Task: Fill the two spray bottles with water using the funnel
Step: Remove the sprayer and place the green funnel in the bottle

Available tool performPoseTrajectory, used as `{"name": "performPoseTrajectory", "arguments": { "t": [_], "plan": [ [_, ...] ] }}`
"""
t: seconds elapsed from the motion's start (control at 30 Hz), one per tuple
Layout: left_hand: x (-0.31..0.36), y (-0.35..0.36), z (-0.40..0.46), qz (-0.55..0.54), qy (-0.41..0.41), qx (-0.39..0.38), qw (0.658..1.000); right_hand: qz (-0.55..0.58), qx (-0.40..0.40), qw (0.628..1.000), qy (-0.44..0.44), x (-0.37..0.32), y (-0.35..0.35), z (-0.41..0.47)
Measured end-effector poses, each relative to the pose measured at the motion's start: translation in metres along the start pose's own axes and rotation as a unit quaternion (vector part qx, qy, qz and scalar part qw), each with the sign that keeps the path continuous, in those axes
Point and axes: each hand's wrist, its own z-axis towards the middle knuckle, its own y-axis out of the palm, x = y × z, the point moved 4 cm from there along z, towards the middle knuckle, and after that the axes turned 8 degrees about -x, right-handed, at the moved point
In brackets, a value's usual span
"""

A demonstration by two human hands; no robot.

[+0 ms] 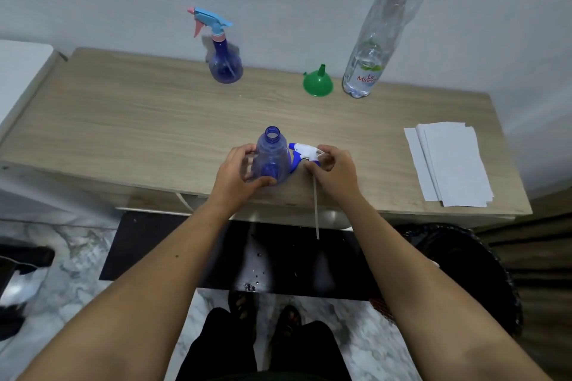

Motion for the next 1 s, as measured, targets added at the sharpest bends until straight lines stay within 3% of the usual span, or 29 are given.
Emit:
{"name": "performPoseTrajectory", "arguments": {
  "t": [0.37, 0.7, 1.0],
  "plan": [
    [-0.014, 0.010, -0.004, -0.027, 0.008, -0.007, 1.000, 0.037, 0.058, 0.995, -0.070, -0.018, -0.016, 0.029],
    [-0.020, 0.014, -0.008, -0.058, 0.016, 0.025, 0.998, 0.080, 0.054, 0.994, -0.049, -0.031, -0.008, 0.132],
    [-0.026, 0.014, -0.006, -0.047, 0.050, 0.028, 0.997, -0.032, 0.133, 0.990, -0.037, -0.029, 0.005, 0.199]
  ]
}}
